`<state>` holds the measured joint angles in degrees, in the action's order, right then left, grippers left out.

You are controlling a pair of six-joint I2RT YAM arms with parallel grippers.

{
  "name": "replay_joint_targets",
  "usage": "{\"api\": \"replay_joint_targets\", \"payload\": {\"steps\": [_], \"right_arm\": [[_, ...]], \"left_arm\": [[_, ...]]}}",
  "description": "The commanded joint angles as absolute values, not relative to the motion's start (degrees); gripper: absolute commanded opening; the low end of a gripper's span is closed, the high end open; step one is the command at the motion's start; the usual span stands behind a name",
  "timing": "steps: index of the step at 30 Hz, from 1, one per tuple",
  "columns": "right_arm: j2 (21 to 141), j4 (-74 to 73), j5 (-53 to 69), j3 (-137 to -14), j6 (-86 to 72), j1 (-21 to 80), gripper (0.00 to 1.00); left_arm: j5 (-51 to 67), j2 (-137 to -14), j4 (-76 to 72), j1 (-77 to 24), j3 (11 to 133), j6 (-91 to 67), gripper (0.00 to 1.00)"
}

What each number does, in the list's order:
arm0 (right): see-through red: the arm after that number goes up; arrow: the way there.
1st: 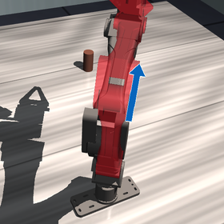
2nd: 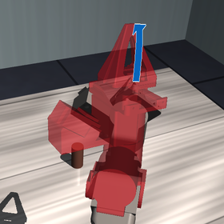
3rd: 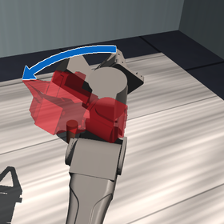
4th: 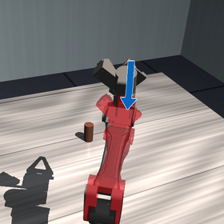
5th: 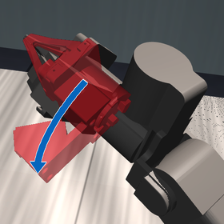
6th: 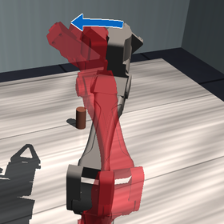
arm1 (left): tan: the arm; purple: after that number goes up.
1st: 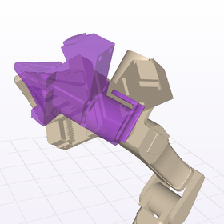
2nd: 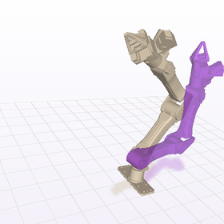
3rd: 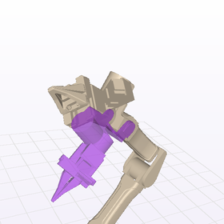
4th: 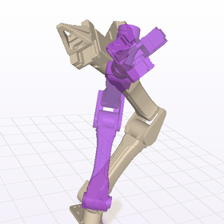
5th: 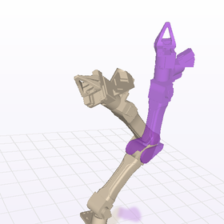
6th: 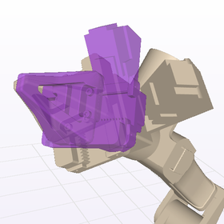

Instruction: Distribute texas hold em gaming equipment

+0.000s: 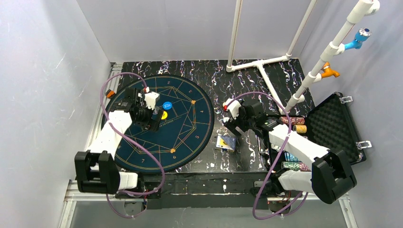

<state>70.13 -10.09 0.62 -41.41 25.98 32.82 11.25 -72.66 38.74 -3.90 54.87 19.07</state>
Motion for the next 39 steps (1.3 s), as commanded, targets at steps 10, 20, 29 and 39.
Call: {"api": "replay_joint_targets", "payload": {"steps": [10, 20, 29, 39], "right_arm": [[71.6, -10.8, -1.1, -43.3, 28.2, 32.3, 1.0], [73.0, -13.3, -0.5, -44.0, 30.6, 32.1, 1.0], [73.1, -13.4, 0.4, -43.8, 31.2, 31.8, 1.0], [73.5, -13.4, 1.0, -43.8, 31.1, 31.5, 1.0]], "left_arm": [[7.0, -96.2, 36.4, -4.3, 76.8, 14.1, 0.99], [0.8, -105.1, 31.3, -4.3, 81.0, 7.2, 0.79], [1.8, -107.5, 29.1, -4.3, 79.0, 6.5, 0.76], [-1.4, -110.7, 26.7, -5.3, 77.8, 6.4, 0.65]]}}
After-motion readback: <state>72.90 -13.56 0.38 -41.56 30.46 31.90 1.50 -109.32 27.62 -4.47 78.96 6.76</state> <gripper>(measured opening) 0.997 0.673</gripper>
